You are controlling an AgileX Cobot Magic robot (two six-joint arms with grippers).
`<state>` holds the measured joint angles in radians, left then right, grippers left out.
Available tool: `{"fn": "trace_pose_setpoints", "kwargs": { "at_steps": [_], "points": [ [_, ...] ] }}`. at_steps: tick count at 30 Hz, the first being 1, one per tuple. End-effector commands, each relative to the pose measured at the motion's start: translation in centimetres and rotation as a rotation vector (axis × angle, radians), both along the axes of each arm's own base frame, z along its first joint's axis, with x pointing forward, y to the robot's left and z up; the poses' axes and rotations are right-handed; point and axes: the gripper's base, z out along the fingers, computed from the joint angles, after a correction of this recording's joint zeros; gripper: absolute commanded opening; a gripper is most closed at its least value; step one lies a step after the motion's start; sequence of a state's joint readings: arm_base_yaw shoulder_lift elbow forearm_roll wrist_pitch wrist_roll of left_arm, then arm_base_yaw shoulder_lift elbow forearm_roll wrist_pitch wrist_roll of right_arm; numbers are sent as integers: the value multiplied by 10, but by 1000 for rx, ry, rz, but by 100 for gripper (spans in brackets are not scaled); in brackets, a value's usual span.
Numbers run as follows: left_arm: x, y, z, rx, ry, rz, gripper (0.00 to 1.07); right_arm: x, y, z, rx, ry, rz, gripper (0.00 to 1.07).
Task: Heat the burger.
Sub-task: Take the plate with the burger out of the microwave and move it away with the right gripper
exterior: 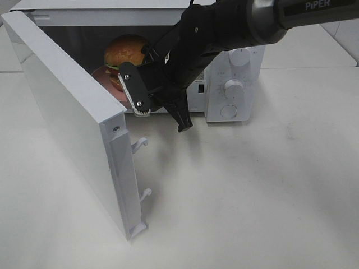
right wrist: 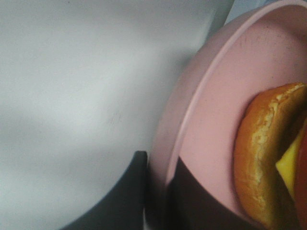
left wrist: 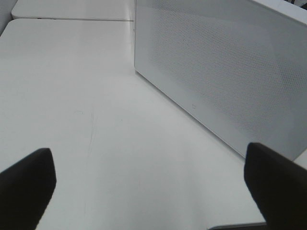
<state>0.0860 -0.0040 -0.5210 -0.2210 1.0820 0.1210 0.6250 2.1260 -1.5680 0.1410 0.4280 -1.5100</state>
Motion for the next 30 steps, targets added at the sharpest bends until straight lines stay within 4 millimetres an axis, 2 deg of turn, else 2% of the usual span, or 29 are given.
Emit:
{"fn": "trace_pose_setpoints", "kwargs": {
  "at_steps": [1, 22, 30],
  "points": [
    [0, -1, 0, -12, -14, 0, 100, 2, -1, 20, 48, -97, 7, 0],
    [0, -1, 0, -12, -14, 0, 100, -23, -18, 38, 25, -124, 49, 0],
    [0, -1, 0, -13, -14, 0, 100, -36, -27, 37, 2, -115, 68, 0]
  ]
}}
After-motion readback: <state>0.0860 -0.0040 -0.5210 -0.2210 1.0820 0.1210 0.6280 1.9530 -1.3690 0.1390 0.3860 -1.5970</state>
